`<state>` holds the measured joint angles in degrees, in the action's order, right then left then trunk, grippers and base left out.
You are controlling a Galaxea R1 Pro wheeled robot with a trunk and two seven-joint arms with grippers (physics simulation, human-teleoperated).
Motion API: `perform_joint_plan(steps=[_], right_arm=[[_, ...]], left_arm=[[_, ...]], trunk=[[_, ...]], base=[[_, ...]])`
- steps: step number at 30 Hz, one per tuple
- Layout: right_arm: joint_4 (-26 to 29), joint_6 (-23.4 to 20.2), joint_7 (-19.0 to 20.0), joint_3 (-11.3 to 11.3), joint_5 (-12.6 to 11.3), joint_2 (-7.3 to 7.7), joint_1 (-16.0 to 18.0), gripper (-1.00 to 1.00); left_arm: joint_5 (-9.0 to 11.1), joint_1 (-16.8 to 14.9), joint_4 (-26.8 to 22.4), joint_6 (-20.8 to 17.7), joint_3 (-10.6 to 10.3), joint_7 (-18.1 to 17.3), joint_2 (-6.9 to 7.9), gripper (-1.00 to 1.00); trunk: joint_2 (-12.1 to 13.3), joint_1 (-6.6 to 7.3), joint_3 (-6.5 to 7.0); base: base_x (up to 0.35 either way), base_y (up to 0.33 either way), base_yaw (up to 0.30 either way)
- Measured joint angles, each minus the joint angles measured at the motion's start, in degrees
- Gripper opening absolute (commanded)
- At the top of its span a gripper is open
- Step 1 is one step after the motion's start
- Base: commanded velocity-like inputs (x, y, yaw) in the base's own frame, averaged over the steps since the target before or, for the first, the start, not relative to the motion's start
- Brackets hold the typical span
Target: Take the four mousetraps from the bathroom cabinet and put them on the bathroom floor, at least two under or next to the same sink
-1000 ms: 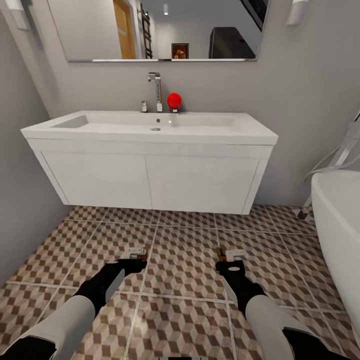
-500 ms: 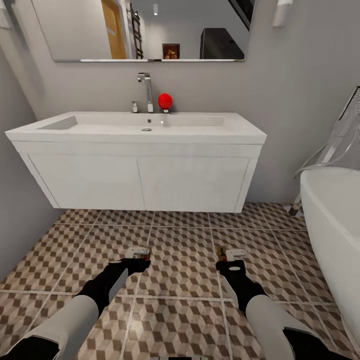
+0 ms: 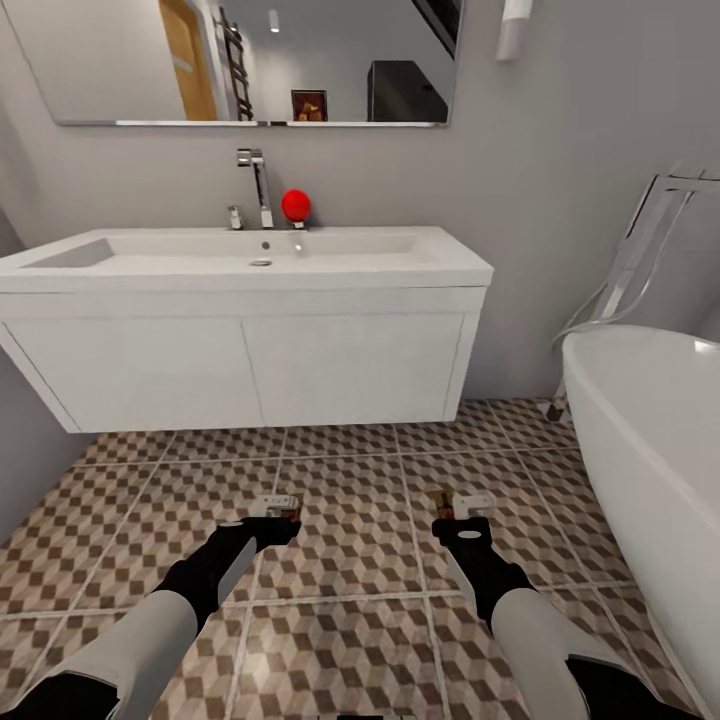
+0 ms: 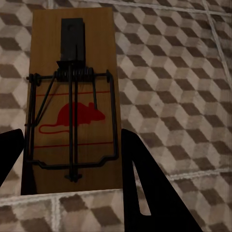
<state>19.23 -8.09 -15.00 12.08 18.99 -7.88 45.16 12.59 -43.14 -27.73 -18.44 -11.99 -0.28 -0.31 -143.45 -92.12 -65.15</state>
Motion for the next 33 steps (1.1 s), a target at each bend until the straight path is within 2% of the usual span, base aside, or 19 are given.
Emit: perform_joint_plan(steps=[13, 33], right_arm=[[0.1, -0.1, 0.4, 0.0, -0.1, 0.1, 0.0, -1.0], [0.1, -0.4, 0.5, 0.2, -0.2, 0.23, 0.0, -1.0]], left_arm=[[0.0, 0.0, 0.1, -0.1, 0.0, 0.0, 0.0, -1.0], [0.0, 0.0, 0.1, -0.1, 0.0, 0.0, 0.01, -1.0]], trunk=[[0.0, 0.0, -0.1], [0.0, 0.0, -1.87]], base=[[0.0, 0.0, -0.008], [0.0, 0.0, 0.0]])
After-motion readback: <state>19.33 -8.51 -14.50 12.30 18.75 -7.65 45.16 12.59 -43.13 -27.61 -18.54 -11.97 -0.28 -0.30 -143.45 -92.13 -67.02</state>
